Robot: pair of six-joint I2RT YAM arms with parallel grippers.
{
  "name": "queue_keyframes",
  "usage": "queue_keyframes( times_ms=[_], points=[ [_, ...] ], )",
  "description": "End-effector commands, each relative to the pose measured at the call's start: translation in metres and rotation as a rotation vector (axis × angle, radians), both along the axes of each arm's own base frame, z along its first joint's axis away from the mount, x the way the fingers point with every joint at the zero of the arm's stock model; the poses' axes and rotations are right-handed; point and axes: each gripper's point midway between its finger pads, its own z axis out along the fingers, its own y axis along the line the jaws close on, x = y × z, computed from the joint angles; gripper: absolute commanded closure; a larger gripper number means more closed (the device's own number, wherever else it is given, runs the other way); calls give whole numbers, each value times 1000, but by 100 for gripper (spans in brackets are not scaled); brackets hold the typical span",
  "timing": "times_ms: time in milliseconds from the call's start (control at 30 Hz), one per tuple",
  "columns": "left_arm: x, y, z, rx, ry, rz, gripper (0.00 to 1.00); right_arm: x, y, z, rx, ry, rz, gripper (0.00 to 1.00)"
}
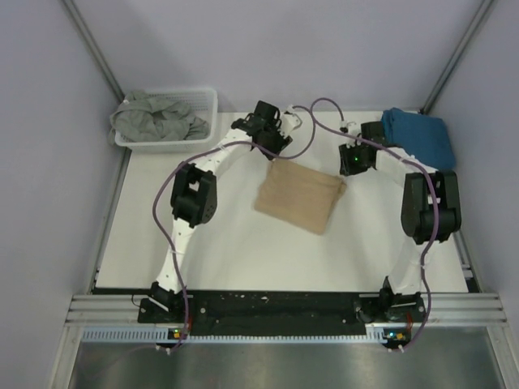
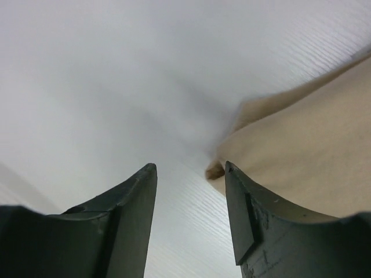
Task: Fold and stack the t-shirts
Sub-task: Fold the long partially folded tshirt into a neat square, then put the neatly folded tshirt into the corner of the board with the right arm
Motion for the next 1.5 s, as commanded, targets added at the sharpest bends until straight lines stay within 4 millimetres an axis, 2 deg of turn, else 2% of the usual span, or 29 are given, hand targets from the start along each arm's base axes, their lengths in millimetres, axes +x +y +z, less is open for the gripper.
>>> queue_keyframes(
  times_ms=[0,100,133,233,333,367,500,600,667,733,833,867,967,1133,1167,1233,1267,1367,1467],
  points=[
    [28,5,80,-66,-176,61,42,23,-22,47,29,-54,-264,67],
    [15,19,94,-121,-141,80,40,6,-10,67,139,-49,-303,61],
    [8,22,97,-156,-114,87,40,-3,-4,67,180,-30,-299,58],
    [-21,33,74,-252,44,115,37,-33,13,65,287,35,-294,50],
    [-53,31,59,-321,156,79,35,-63,24,44,382,110,-325,46],
    [-61,29,51,-331,184,69,30,-70,28,38,413,136,-337,45],
    [-85,22,26,-368,308,70,28,-85,36,11,473,197,-372,43],
    [-94,17,12,-395,379,88,34,-87,54,-1,608,255,-377,43],
    [-97,16,5,-402,414,98,40,-87,56,-12,633,268,-404,43],
    [-102,15,-4,-407,455,107,52,-86,59,-21,664,281,-420,43],
    [-110,12,-14,-426,510,112,74,-79,66,-22,737,279,-411,44],
    [-111,11,-17,-429,528,114,81,-77,68,-22,760,279,-415,45],
    [-115,7,-23,-445,568,117,89,-71,73,-20,798,280,-408,55],
    [-115,7,-23,-456,586,119,99,-61,75,-13,793,275,-375,99],
    [-114,8,-23,-456,585,123,100,-59,75,-10,793,271,-369,100],
    [-110,10,-18,-460,576,128,100,-55,75,-5,786,261,-349,100],
    [-108,14,-16,-452,562,132,95,-53,74,-3,773,257,-338,100],
    [-99,24,4,-433,484,131,67,-50,66,-4,673,251,-300,100],
    [-89,40,28,-382,360,117,51,-50,52,-7,521,262,-259,100]
  ],
)
